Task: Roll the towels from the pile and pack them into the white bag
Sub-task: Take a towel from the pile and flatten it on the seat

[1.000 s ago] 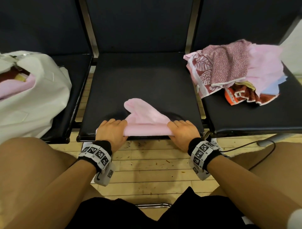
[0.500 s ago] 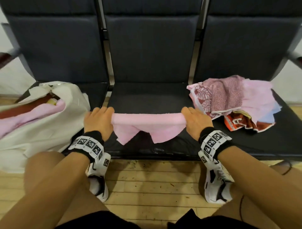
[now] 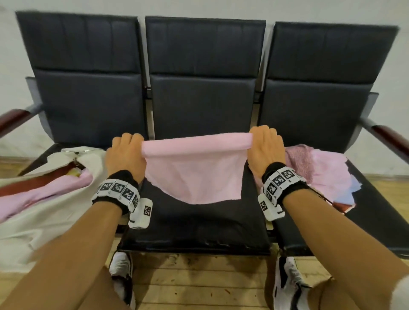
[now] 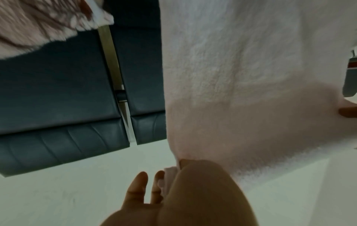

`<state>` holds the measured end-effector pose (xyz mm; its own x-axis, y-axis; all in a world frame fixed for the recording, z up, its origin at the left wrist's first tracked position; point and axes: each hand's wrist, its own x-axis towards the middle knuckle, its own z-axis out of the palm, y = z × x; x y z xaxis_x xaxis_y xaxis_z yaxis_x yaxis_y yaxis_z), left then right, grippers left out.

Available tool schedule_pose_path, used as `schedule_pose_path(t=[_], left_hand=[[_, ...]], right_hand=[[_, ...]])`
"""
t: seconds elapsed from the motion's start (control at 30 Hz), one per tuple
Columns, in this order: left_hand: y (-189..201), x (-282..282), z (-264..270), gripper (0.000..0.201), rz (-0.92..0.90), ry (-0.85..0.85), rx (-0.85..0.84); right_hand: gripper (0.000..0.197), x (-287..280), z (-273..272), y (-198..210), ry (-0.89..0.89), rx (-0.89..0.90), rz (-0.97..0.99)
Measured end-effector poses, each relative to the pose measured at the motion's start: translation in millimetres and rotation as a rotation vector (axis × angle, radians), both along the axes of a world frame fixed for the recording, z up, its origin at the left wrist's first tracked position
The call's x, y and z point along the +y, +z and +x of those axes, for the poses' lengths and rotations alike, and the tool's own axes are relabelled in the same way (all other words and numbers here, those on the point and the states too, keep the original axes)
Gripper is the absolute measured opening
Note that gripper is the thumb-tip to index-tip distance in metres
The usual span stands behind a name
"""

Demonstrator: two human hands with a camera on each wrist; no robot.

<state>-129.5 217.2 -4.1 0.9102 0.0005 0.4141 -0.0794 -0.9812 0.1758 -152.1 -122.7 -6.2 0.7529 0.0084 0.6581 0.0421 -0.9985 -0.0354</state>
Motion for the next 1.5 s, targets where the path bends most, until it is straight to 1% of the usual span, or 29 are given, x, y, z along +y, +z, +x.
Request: schedule_pose_path(t=[0.1,0.13,0.2,0.3,0.37,0.43,0.5,0.57,0.6,0.67,0.73,0.8,0.83,0.9,0.93,1.0,1.07,1.13,1.2,1.27,1.3,1.37,1.4,1.47,1.5], left_hand=[[-17,0,-2,0.026,0.019,-0.019,-0.013],[-29,0,-4,0.027,0.047,-0.026,0.0],[-60,0,-12,0.03,0.104,-0.042,0.081],[-115,2,-27,0.035,0.16,-0.098,0.237],[-149,6,-38,0.043,0.215,-0.116,0.338],[-177,10,-48,0.054,0.278,-0.12,0.482],[-195,12,-56,0.055,0.298,-0.12,0.606],[-204,15,-64,0.055,0.261,-0.11,0.691],[-206,17,-66,0.058,0.241,-0.101,0.721],[-206,20,-70,0.071,0.22,-0.083,0.755],[-202,17,-74,0.088,0.207,-0.064,0.743],[-198,8,-78,0.096,0.212,-0.096,0.674],[-196,1,-79,0.095,0.219,-0.143,0.621],[-197,-13,-81,0.084,0.215,-0.291,0.525],[-201,-20,-82,0.077,0.204,-0.37,0.513],[-211,-30,-85,0.066,0.189,-0.475,0.55],[-220,-31,-89,0.055,0.151,-0.477,0.53],[-226,-29,-93,0.045,0.107,-0.475,0.441],[-232,-28,-96,0.046,0.111,-0.486,0.372],[-235,-30,-97,0.051,0.127,-0.5,0.346],[-236,-31,-97,0.048,0.129,-0.507,0.327],[-235,-32,-97,0.037,0.122,-0.498,0.285],[-234,-32,-97,0.036,0.111,-0.479,0.283],[-233,-33,-96,0.041,0.091,-0.431,0.292],[-233,-34,-97,0.043,0.092,-0.41,0.301]], right_hand=[[0.033,-5,-9,-20,0.033,-0.025,0.013],[0.035,-8,-14,-33,0.041,-0.004,0.004],[0.041,-10,-27,-65,0.054,0.076,-0.023],[0.051,-10,-49,-121,0.049,0.246,-0.013],[0.058,-7,-65,-156,0.039,0.42,-0.014],[0.058,-2,-81,-181,0.031,0.596,-0.017],[0.053,1,-93,-197,0.018,0.753,-0.024],[0.048,-1,-100,-206,0.035,0.889,-0.052],[0.046,-4,-102,-208,0.051,0.935,-0.065],[0.044,-7,-100,-208,0.086,0.972,-0.101],[0.046,-7,-95,-206,0.11,0.974,-0.137],[0.049,-5,-91,-205,0.126,0.938,-0.178],[0.053,-3,-90,-204,0.138,0.912,-0.193],[0.066,4,-90,-201,0.183,0.863,-0.168],[0.07,10,-91,-199,0.214,0.842,-0.137],[0.068,25,-95,-199,0.298,0.808,-0.093],[0.058,38,-100,-207,0.377,0.794,-0.108],[0.048,43,-104,-217,0.389,0.766,-0.114],[0.042,46,-104,-223,0.36,0.731,-0.087],[0.038,50,-103,-228,0.354,0.696,-0.06],[0.036,50,-101,-230,0.36,0.681,-0.038],[0.035,50,-98,-229,0.355,0.685,0.014],[0.039,51,-97,-227,0.349,0.707,0.037],[0.042,52,-95,-224,0.348,0.761,0.053],[0.04,53,-95,-222,0.351,0.78,0.061]])
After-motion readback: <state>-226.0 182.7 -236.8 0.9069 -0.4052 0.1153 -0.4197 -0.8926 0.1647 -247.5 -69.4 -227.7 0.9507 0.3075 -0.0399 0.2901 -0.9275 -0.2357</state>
